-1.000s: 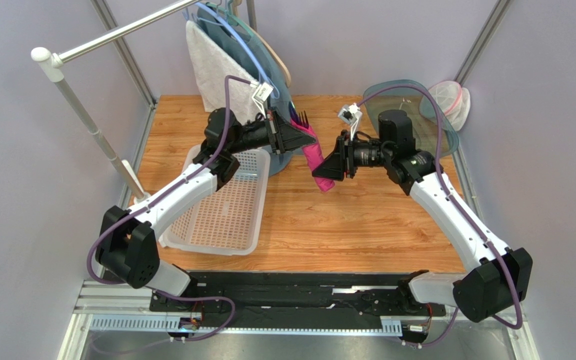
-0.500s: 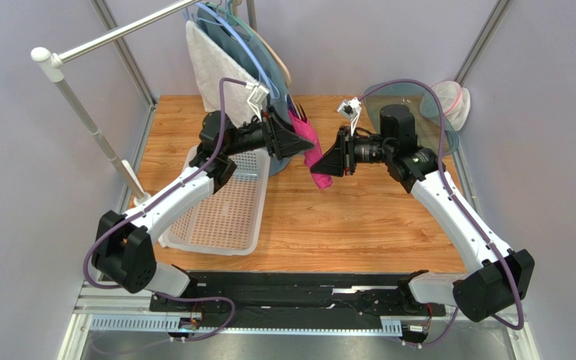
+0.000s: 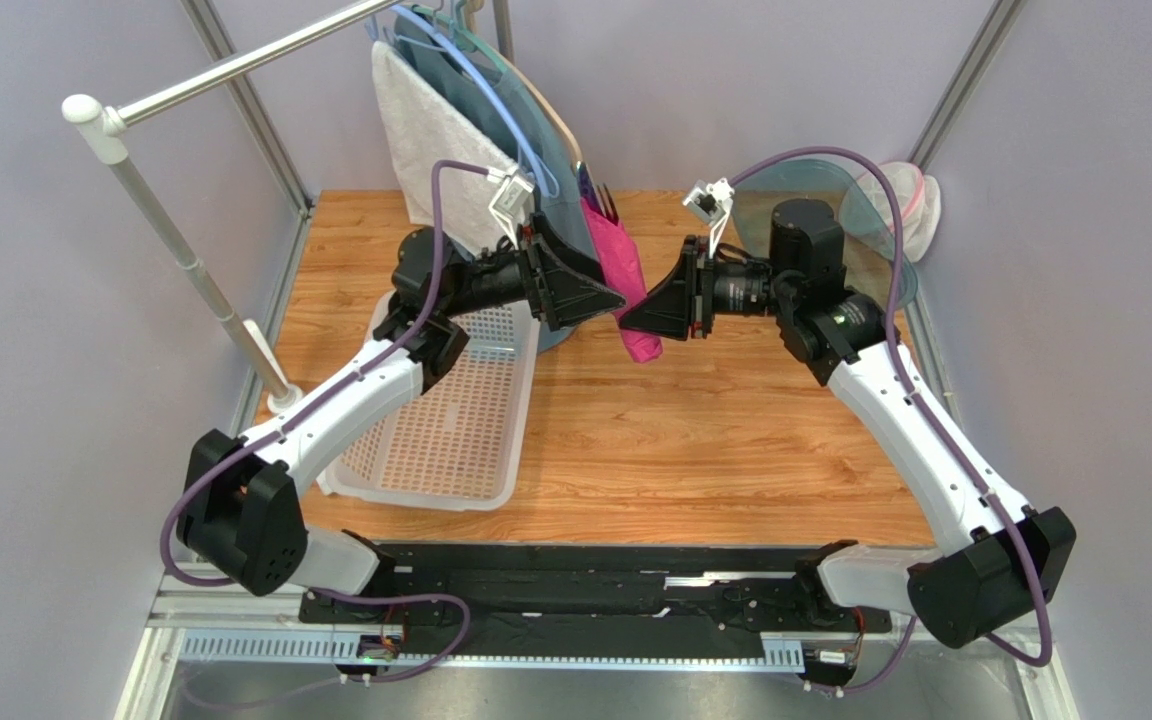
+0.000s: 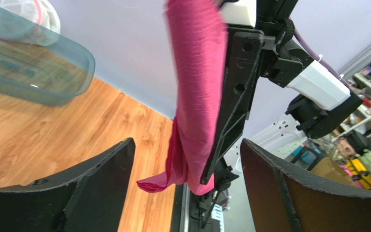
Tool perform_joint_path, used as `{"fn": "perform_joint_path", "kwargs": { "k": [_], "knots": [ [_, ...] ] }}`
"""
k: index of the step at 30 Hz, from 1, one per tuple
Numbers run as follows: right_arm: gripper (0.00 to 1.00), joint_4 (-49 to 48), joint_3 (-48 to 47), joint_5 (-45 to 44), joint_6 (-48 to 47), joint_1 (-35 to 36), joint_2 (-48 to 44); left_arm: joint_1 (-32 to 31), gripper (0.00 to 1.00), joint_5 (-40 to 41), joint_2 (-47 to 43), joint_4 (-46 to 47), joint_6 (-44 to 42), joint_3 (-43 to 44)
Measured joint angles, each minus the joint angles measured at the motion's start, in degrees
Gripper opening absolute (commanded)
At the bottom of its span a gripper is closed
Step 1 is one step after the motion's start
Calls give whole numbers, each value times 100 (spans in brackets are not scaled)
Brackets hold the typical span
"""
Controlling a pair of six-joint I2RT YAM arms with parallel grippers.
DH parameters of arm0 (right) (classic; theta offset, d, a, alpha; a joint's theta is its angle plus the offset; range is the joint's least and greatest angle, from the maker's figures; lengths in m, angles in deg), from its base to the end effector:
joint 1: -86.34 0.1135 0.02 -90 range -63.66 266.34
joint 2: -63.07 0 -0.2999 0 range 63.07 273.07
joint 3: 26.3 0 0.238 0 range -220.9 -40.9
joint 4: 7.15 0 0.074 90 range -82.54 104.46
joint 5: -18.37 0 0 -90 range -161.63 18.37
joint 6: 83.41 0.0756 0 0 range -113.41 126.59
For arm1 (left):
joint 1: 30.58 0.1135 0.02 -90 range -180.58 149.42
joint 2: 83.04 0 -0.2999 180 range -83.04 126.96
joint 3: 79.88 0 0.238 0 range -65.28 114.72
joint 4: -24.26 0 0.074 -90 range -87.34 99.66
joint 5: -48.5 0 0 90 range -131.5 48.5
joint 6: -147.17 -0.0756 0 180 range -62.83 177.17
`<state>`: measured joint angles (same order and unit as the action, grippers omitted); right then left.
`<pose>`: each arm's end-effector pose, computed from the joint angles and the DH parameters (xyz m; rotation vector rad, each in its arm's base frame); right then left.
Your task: Place the utensils on the paper napkin and roll it up
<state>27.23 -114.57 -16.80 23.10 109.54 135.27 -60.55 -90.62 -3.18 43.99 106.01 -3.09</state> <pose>0.2225 0.1626 0.4280 -0.8013 1.8094 1.3587 0.2514 -0.2109 0.4314 0.6050 1.4895 -1.6520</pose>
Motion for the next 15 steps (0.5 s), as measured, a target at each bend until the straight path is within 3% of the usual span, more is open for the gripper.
{"fn": "perform_joint_path", "kwargs": {
  "k": [6,9,11,12,15],
  "knots": [
    [0,-109,0,-70,28,57,-15,-2,69,-31,348,238,367,4],
    [0,-105,0,-308,-28,101,-55,-7,46,-59,424,284,503,72],
    [0,-103,0,-450,-92,129,-81,-33,37,-85,439,317,577,149],
    [0,-79,0,-568,-151,157,-105,-44,25,-94,439,330,603,181],
    [0,-39,0,-820,-332,232,-179,-66,1,-155,439,365,654,254]
  ]
}}
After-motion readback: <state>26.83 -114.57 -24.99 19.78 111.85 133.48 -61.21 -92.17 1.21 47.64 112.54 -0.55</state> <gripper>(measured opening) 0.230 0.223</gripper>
